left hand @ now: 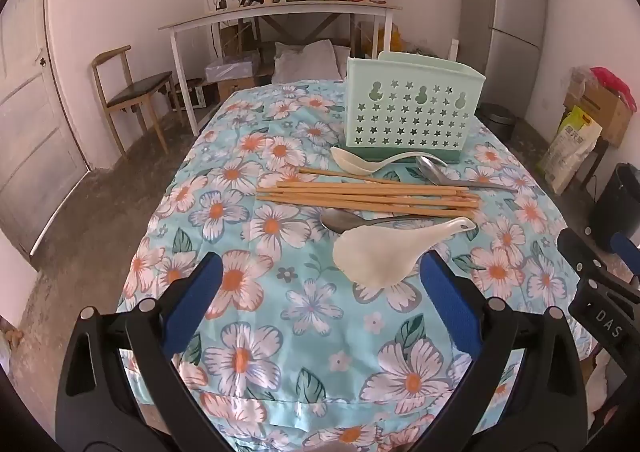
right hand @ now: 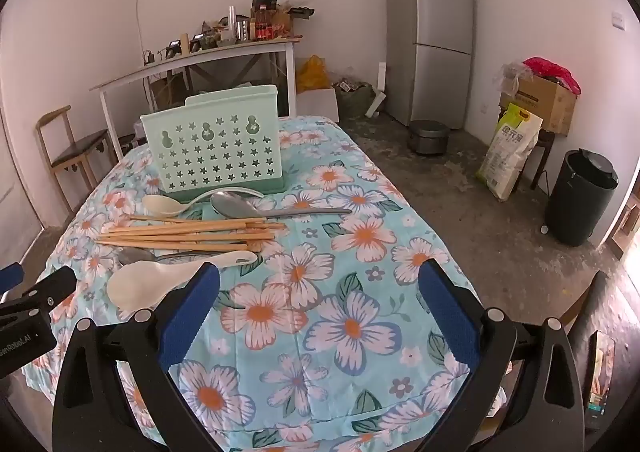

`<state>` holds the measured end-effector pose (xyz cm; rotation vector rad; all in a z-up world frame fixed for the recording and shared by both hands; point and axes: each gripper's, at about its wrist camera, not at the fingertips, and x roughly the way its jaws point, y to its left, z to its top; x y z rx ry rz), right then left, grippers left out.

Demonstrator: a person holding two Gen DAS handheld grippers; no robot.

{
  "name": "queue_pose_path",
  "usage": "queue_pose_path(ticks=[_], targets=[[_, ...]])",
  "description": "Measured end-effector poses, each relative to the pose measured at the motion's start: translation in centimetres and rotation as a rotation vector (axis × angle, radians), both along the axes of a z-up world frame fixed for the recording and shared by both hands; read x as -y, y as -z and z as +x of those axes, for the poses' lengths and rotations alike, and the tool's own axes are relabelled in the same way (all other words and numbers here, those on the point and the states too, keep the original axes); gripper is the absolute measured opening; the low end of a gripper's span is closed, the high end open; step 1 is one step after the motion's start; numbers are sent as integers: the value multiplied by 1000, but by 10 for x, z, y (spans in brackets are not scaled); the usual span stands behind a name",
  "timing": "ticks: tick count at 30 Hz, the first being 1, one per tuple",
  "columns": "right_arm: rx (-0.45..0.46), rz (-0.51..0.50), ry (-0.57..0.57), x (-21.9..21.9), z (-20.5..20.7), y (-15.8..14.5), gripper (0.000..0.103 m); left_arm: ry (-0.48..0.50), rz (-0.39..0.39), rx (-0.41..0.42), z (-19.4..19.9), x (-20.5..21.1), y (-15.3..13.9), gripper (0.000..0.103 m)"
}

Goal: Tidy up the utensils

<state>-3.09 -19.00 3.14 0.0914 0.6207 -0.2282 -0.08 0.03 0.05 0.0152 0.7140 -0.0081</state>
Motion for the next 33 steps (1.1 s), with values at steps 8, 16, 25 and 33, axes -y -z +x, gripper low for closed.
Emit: queue_pose_path(ticks=[8, 16, 25, 33], targets=[[3, -4, -2, 1, -3, -3, 97, -13, -6, -24, 1, -7, 2, 96], [-34, -12, -25, -6, 2, 1, 97, -53, -8, -51, 7, -14, 7, 96], [-47, -26, -47, -11, 3, 2, 97, -89, -6, -52, 9, -20, 7, 96], [-46, -29, -41, -10, 5, 3, 97, -91, -3, -47, 8, -21, 5, 96]])
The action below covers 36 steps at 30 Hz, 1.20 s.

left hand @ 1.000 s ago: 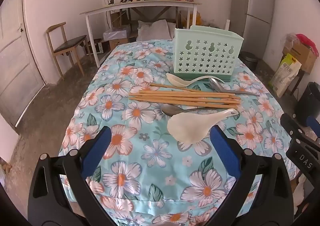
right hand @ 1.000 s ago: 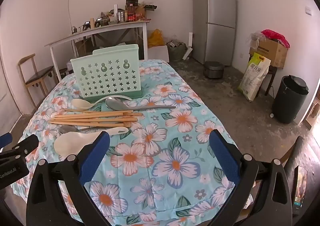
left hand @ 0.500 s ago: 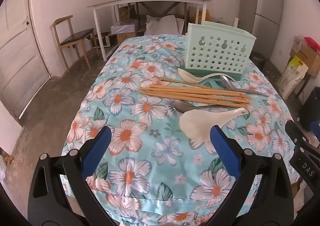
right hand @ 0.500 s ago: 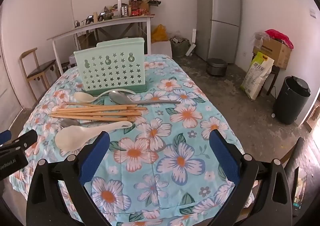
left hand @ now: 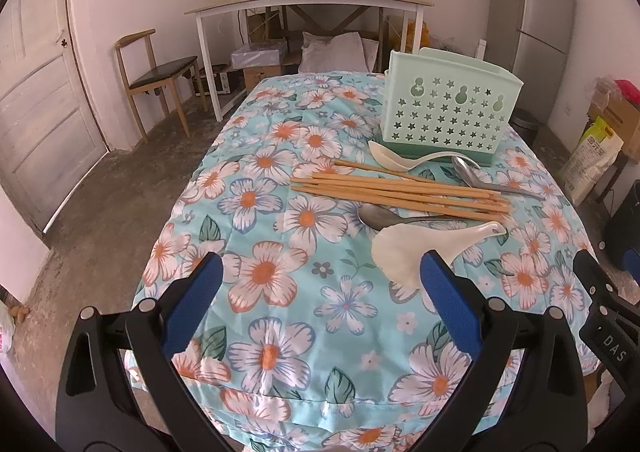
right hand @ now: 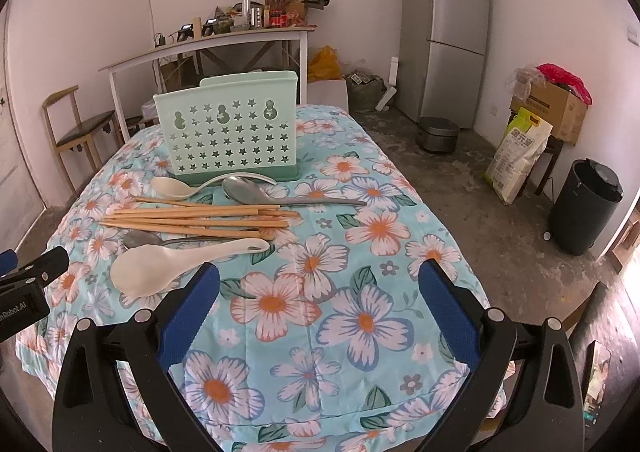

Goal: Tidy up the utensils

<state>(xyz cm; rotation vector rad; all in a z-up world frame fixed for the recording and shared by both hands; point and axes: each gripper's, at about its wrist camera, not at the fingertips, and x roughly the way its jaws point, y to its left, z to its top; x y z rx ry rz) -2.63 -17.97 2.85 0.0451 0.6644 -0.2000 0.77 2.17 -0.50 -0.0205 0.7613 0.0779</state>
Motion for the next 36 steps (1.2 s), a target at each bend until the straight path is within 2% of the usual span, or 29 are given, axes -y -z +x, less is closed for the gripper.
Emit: queue_pose_path(ticks=[36], targets=[[-16, -4, -15, -5, 1, 3, 97, -63, 16, -4, 1, -12, 3, 96]])
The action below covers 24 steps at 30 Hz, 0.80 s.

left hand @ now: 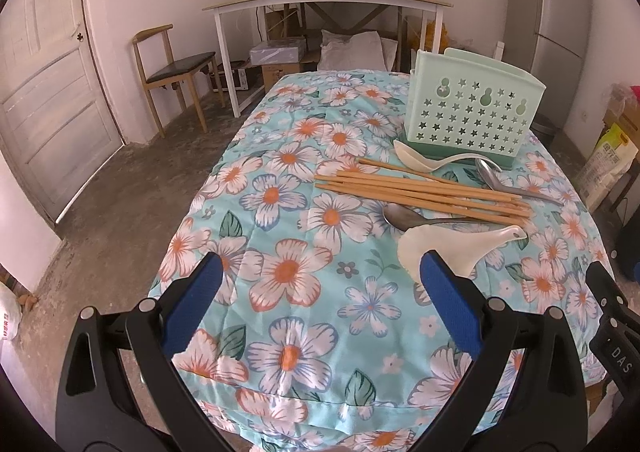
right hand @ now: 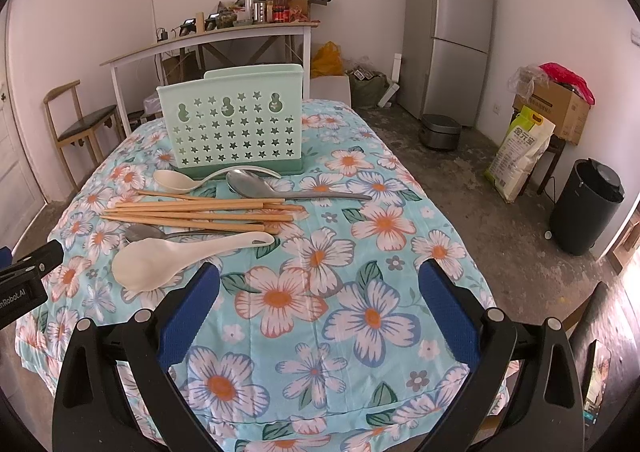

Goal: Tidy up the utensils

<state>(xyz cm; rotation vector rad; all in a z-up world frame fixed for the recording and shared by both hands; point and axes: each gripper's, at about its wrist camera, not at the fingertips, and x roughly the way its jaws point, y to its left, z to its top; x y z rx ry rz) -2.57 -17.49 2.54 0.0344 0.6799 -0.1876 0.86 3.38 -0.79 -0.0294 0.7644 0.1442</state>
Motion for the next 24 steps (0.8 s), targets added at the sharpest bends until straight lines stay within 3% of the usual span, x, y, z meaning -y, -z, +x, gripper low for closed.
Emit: queue_pose_path(ticks=[24], targets=[[-6, 2, 4, 2, 0, 3, 97, 0, -1, -3, 0, 0, 0, 96]])
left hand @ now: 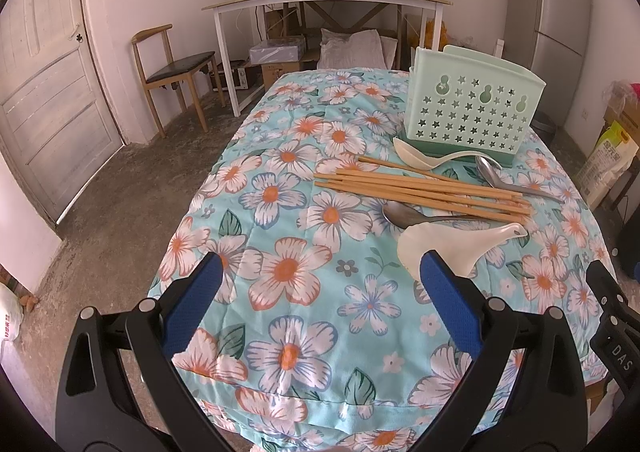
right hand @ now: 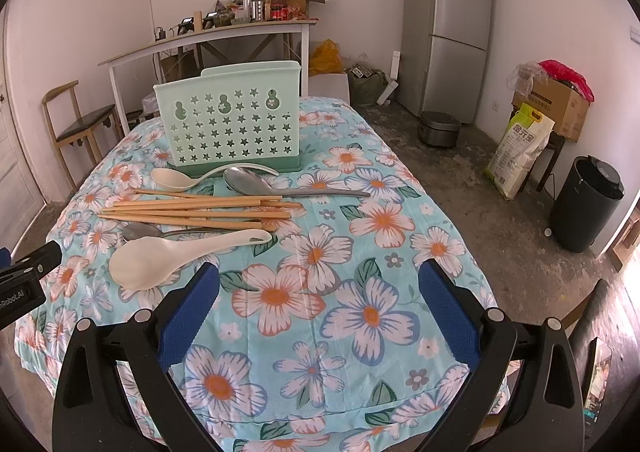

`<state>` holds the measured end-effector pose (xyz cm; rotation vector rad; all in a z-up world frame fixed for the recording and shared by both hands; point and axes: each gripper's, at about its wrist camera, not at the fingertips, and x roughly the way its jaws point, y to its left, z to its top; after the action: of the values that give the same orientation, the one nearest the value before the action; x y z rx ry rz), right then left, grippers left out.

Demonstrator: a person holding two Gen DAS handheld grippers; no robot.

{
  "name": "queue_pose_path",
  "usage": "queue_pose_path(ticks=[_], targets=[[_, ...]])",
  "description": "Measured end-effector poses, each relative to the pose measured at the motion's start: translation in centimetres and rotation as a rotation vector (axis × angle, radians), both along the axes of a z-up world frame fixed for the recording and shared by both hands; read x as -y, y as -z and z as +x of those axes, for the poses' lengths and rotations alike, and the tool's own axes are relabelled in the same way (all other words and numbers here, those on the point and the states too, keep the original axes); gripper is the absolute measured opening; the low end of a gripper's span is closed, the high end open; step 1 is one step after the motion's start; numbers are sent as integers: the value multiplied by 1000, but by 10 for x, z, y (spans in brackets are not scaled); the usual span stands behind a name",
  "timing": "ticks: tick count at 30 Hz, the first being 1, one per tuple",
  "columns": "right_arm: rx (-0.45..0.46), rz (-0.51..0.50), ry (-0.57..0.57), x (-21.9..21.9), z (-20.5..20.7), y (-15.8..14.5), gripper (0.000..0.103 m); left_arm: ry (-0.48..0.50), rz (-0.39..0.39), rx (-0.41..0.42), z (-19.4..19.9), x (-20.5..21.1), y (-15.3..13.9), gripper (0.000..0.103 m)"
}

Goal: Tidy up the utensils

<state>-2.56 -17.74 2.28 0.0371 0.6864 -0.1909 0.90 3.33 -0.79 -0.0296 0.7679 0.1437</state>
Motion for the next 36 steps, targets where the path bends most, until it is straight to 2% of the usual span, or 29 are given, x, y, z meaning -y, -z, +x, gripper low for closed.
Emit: queue_pose_path(ticks=[20, 36], targets=[[-16, 2, 2, 2, 4, 7, 97, -1, 3, -18, 0, -2, 10, 96], [-67, 3, -13, -1, 29, 20, 97, -23, 17, -72, 27, -2, 21, 96]])
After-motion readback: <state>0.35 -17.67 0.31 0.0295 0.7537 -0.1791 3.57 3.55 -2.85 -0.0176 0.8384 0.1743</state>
